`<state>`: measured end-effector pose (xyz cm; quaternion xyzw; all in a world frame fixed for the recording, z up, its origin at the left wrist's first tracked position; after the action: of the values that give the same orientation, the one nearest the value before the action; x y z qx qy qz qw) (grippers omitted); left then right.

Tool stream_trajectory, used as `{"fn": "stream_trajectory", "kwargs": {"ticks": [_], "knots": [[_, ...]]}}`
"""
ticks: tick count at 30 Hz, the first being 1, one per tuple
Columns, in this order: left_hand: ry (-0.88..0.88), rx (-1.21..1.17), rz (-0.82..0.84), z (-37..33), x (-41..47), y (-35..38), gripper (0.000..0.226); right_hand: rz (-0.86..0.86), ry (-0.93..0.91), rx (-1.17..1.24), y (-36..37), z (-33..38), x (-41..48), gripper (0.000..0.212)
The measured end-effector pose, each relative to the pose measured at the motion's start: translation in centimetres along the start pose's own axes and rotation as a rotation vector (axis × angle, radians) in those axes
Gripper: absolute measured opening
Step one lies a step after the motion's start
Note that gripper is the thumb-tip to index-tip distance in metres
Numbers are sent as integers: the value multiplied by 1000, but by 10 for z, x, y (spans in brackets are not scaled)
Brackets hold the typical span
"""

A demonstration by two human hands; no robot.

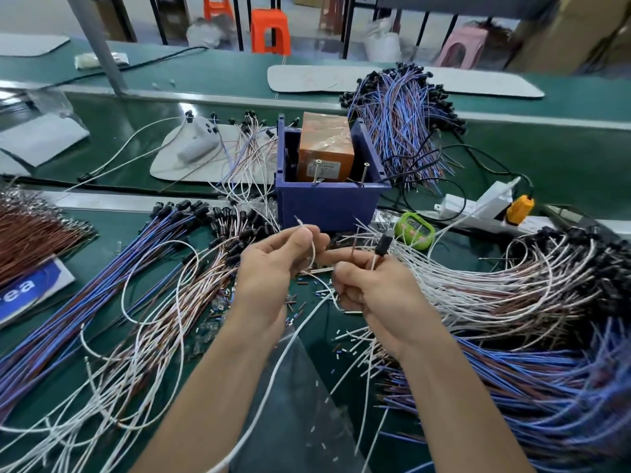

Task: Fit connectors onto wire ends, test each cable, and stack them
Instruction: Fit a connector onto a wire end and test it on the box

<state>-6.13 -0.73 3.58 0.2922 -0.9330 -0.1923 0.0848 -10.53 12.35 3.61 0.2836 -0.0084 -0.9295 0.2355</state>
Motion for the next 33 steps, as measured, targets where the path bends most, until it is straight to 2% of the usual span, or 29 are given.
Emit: {"fn": "stream_trajectory", "kwargs": {"ticks": [4, 7, 11, 14, 18, 21, 23, 25, 28, 29, 31, 33], "knots": [[-106, 104, 28, -1, 2, 8, 18, -94, -86, 22, 4, -7, 6, 34], [-171, 246, 19, 4, 0, 12, 16, -88, -108, 11, 6, -9, 8, 37], [-115, 260, 71, 10, -7, 14, 25, -117, -78, -6, 4, -7, 9, 45], [-3, 239, 144, 13, -10, 12, 26, -139, -47, 24, 3, -3, 10, 37], [155, 392, 236, 11, -3, 5, 25, -77, -84, 89, 8, -2, 9, 30], [70, 276, 291, 10, -3, 6, 38, -66, -120, 147, 11, -1, 8, 35], [39, 268, 251, 12, -5, 4, 34, -100, -136, 175, 9, 2, 10, 40], [108, 424, 185, 13, -5, -3, 16, -146, -161, 164, 3, 8, 13, 34], [297, 998, 147, 9, -9, -15, 11, -188, -173, 49, -5, 15, 19, 28], [339, 1122, 176, 5, -12, -13, 8, -187, -167, 9, -7, 17, 21, 28], [370, 1146, 246, 3, -13, -10, 21, -158, -149, -15, -6, 19, 25, 26], [388, 1052, 278, 6, -12, -6, 27, -110, -126, -4, -3, 19, 27, 24]]}}
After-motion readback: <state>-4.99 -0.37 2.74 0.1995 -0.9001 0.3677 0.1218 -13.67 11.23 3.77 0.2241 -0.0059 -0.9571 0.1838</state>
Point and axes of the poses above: each hand's wrist, its own x-axis towards the middle knuckle, its own y-axis out of the palm, z = x × y, the point moved 1 cm from there along x, towards the middle knuckle, and after that the axes turned 15 degrees about y, right-handed, at the moved point
